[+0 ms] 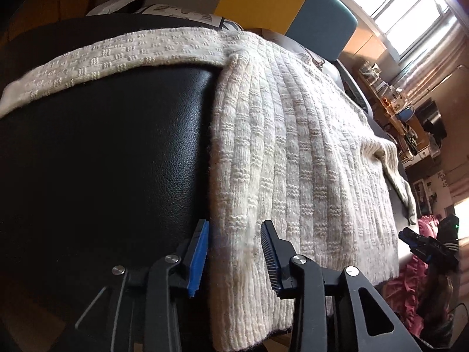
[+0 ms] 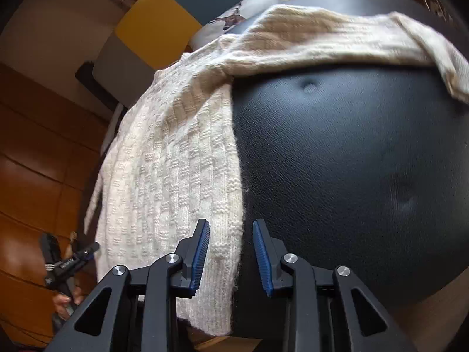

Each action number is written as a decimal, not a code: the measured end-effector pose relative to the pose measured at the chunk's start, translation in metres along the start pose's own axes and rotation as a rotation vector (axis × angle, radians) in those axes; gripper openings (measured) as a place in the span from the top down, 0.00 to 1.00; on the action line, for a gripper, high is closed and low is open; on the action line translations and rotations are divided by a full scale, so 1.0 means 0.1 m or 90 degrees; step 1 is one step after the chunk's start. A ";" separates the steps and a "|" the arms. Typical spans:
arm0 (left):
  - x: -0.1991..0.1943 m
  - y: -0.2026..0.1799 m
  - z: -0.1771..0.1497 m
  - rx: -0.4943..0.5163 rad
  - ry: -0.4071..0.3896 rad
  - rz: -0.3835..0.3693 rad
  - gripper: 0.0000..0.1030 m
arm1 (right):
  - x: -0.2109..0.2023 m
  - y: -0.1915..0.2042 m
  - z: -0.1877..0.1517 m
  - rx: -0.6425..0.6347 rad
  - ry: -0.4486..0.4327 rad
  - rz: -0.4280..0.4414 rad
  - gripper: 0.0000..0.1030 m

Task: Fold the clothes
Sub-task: 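Grasp the sweater hem with the right gripper and pull it flat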

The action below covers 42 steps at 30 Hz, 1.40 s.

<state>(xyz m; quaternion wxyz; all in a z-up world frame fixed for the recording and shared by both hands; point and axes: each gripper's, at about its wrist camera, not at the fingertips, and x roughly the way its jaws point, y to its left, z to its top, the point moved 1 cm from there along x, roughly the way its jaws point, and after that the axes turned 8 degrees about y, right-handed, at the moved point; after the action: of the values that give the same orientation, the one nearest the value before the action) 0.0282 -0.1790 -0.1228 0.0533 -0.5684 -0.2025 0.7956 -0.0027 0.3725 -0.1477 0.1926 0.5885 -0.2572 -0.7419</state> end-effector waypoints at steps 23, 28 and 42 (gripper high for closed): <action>0.14 -0.33 0.00 0.079 -0.004 0.091 0.86 | 0.60 0.47 0.03 -0.101 0.121 0.020 0.88; 0.11 -0.40 0.04 0.102 -0.010 0.091 0.89 | 0.66 1.12 -0.18 -0.341 0.098 -0.266 0.87; 0.06 -0.28 0.10 0.063 0.030 0.023 0.82 | 0.46 0.93 -0.27 -0.326 0.149 -0.306 0.76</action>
<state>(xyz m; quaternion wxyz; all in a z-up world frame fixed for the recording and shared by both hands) 0.0124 -0.1539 -0.1144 0.0714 -0.5872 -0.1515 0.7919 0.0116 0.2673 -0.1314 0.1825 0.6458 0.1063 -0.7337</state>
